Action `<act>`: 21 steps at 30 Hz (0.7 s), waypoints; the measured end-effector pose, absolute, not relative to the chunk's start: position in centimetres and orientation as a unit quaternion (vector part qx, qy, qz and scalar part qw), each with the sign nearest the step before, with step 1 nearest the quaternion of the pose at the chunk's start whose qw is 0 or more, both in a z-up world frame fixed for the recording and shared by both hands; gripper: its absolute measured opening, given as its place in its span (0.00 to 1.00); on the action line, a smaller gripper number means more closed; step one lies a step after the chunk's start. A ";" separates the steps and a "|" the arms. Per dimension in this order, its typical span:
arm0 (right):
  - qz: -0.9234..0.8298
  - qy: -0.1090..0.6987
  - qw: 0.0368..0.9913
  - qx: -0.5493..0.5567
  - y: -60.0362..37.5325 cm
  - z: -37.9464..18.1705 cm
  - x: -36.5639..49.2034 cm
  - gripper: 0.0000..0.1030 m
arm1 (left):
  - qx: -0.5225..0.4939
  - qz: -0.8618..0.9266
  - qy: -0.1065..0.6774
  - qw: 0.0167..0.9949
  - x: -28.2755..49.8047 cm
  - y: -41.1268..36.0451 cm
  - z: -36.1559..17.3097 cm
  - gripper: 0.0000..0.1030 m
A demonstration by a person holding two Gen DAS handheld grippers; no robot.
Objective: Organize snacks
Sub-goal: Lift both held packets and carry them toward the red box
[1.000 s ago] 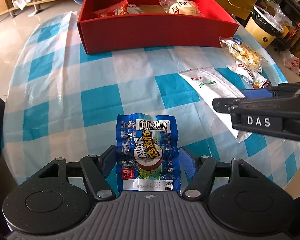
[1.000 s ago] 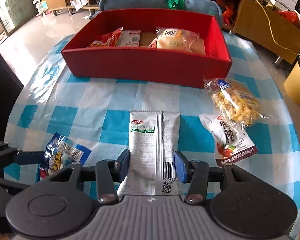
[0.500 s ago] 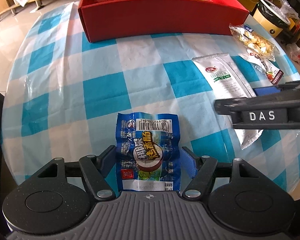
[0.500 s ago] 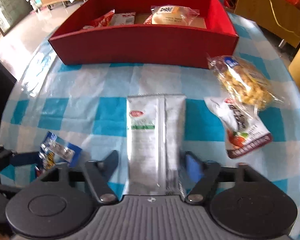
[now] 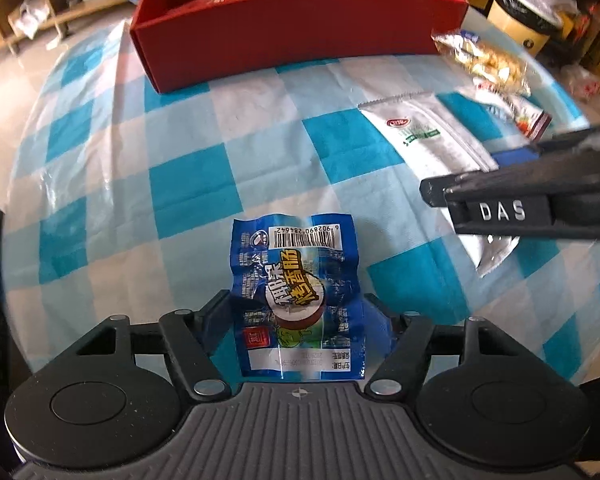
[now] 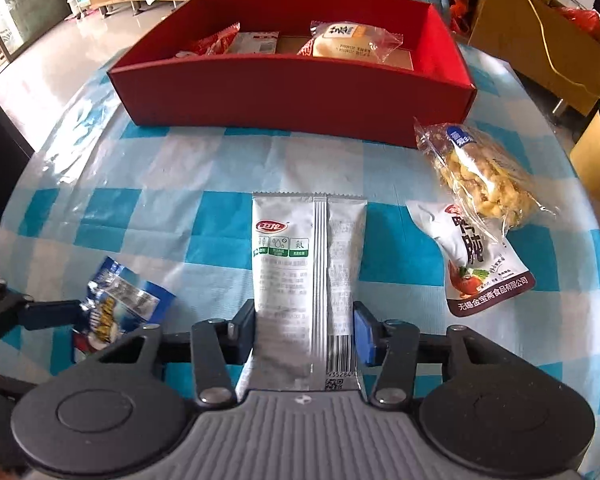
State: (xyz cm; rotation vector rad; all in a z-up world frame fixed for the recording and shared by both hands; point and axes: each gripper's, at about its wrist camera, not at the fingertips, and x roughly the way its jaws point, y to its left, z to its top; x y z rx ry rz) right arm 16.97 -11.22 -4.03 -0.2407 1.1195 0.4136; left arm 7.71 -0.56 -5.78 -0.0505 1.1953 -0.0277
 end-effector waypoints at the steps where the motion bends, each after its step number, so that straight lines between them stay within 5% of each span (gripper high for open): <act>1: 0.197 0.524 0.821 -0.113 -11.2 -3.8 16.9 0.42 | -0.031 -0.011 0.564 0.825 7.7 -0.3 -5.8 0.72; 21: 0.209 0.501 0.838 -0.057 -12.8 -0.8 15.6 0.40 | -0.089 -0.007 0.526 0.846 8.6 1.4 -2.3 0.72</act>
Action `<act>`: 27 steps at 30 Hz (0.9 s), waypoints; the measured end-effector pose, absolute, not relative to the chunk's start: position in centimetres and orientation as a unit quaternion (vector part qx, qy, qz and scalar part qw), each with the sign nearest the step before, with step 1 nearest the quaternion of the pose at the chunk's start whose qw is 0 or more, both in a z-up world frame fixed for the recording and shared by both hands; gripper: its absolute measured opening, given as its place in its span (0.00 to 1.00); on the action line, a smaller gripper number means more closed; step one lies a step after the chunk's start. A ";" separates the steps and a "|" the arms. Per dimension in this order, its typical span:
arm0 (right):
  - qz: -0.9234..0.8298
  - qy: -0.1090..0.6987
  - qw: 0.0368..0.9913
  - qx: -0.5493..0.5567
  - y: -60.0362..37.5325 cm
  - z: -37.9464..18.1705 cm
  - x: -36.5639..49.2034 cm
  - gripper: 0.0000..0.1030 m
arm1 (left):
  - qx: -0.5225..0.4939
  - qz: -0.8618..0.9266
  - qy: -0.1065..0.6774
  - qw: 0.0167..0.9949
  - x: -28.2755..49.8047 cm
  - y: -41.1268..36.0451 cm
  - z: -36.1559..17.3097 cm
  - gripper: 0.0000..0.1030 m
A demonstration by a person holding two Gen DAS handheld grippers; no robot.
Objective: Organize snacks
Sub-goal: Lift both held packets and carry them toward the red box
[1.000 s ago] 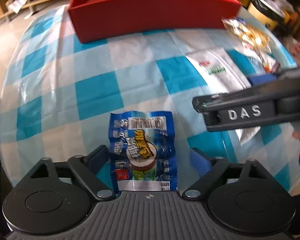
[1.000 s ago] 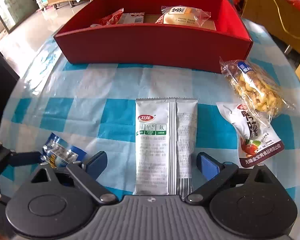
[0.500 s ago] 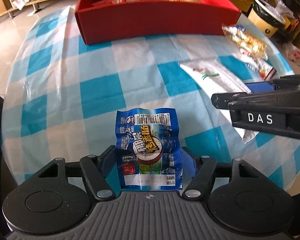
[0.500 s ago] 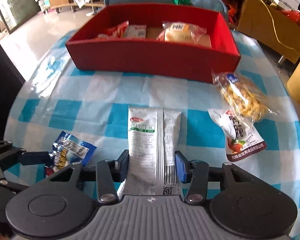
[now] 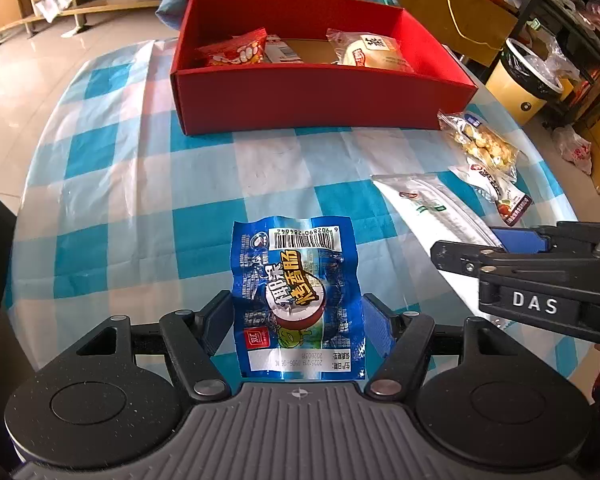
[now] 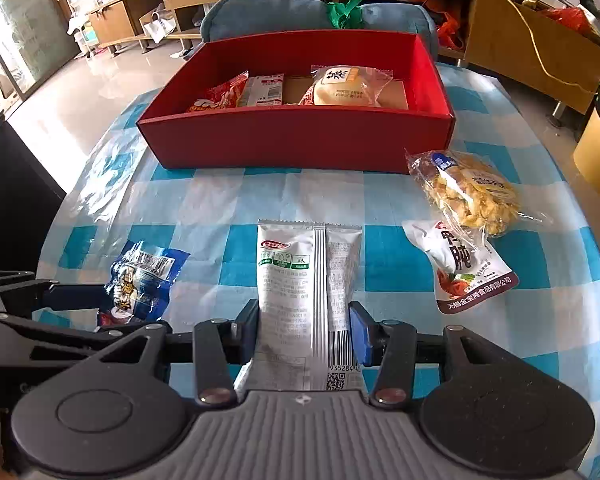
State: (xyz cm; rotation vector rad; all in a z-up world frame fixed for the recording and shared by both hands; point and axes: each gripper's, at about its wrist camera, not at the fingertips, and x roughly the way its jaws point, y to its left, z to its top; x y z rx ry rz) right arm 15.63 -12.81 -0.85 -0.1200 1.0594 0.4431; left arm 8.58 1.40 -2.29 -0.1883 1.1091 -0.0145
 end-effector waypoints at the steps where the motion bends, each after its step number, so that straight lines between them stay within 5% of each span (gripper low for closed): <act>1: 0.211 0.501 0.838 -0.052 -12.9 -0.8 15.6 0.40 | -0.092 -0.007 0.526 0.845 8.6 1.5 -2.3 0.72; 27: 0.219 0.441 0.870 0.027 -13.6 3.6 18.7 0.40 | -0.084 0.009 0.463 0.882 12.3 2.1 2.3 0.72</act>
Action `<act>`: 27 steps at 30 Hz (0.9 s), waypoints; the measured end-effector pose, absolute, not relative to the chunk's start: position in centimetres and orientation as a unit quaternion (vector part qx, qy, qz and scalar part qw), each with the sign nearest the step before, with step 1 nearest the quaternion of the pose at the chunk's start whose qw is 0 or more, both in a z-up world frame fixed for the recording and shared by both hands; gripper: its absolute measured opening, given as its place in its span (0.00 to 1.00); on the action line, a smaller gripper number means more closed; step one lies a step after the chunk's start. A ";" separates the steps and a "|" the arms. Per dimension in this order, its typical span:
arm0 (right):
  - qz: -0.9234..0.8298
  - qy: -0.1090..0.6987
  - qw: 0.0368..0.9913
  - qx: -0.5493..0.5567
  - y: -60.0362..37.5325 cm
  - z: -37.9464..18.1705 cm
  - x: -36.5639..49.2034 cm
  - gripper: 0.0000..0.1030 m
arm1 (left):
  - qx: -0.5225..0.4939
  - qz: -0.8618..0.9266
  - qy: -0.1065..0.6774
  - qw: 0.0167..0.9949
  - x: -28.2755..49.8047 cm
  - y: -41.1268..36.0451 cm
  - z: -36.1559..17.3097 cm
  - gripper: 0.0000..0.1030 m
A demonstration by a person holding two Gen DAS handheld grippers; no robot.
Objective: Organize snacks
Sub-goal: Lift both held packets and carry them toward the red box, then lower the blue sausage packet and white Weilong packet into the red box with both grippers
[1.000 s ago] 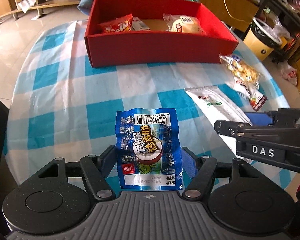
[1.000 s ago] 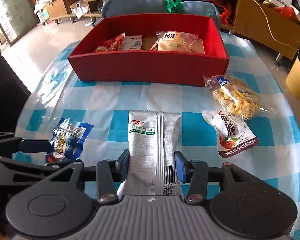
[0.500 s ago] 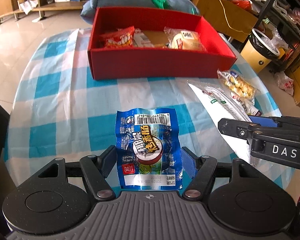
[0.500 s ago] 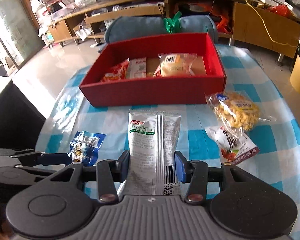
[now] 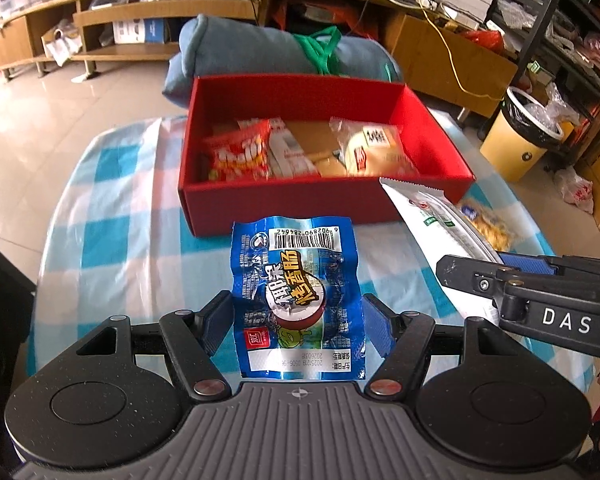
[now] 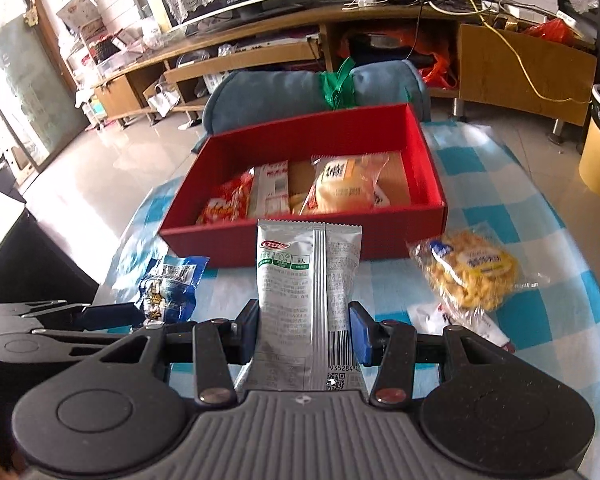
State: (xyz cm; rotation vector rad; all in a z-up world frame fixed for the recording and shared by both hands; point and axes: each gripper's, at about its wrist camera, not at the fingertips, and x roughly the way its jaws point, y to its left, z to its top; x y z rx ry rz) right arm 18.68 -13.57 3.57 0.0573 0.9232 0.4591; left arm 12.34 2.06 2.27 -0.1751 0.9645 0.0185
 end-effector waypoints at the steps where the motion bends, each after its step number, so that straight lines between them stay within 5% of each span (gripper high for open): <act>1: 0.221 0.439 0.871 0.029 -13.5 3.7 18.9 0.40 | -0.084 0.009 0.462 0.883 12.6 2.1 2.3 0.72; 27: 0.212 0.396 0.893 0.041 -13.2 6.6 25.7 0.40 | -0.055 0.028 0.423 0.904 20.1 2.2 5.2 0.73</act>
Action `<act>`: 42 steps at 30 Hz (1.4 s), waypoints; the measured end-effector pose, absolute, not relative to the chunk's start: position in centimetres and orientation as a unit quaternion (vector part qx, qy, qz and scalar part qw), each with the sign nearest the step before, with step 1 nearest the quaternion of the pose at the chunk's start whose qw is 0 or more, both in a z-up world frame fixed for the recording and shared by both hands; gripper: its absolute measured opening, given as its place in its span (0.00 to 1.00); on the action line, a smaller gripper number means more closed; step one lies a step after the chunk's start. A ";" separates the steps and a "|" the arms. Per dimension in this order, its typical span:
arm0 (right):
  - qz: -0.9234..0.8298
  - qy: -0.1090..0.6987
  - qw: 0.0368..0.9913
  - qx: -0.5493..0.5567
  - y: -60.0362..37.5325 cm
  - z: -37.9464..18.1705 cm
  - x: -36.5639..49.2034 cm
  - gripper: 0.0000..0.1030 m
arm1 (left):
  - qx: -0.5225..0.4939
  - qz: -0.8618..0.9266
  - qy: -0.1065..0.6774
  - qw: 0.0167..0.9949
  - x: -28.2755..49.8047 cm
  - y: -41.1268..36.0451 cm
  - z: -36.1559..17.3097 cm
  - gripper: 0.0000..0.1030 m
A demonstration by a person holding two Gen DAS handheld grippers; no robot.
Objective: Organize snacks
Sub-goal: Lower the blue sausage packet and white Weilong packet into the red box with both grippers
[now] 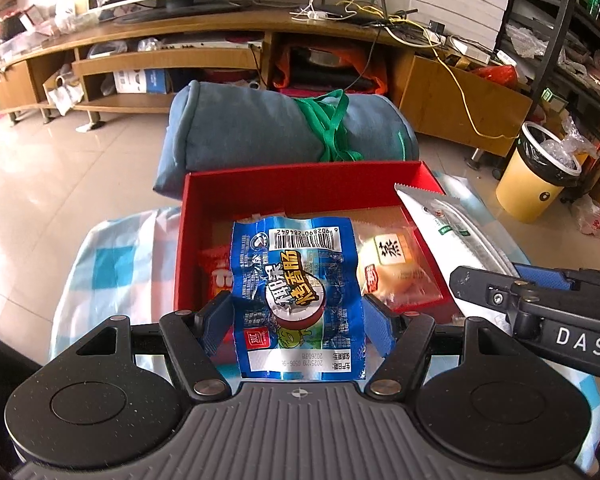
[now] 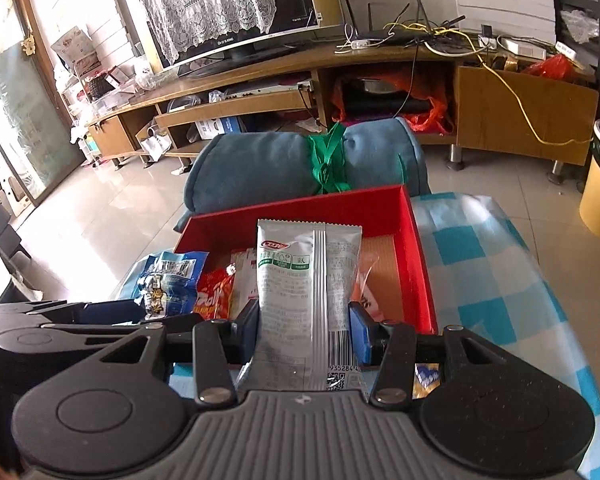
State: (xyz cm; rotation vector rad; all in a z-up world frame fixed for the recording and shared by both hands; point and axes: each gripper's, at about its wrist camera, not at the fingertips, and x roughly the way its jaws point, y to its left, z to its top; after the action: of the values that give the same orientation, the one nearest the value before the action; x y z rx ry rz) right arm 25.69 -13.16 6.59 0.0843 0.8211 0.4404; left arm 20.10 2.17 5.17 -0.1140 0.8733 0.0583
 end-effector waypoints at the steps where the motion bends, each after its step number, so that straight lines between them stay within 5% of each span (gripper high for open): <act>1: 0.212 0.394 0.893 0.040 -13.2 6.6 25.9 0.40 | -0.054 0.029 0.423 0.904 20.3 2.2 5.2 0.73; 17: 0.206 0.389 0.897 0.031 -12.7 6.7 28.7 0.40 | -0.045 0.050 0.425 0.903 23.0 2.8 5.1 0.72; 27: 0.198 0.415 0.888 0.008 -11.8 4.6 30.4 0.40 | -0.049 0.054 0.474 0.877 25.3 2.9 1.7 0.62; 42: 0.196 0.436 0.878 -0.021 -9.5 1.7 32.7 0.40 | -0.042 0.064 0.478 0.875 25.6 2.7 1.3 0.66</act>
State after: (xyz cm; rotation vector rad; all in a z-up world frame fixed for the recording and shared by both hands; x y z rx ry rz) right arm 32.72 -9.48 1.69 -0.0431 0.9100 0.4084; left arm 25.61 2.74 1.30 -0.0869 0.9972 0.1337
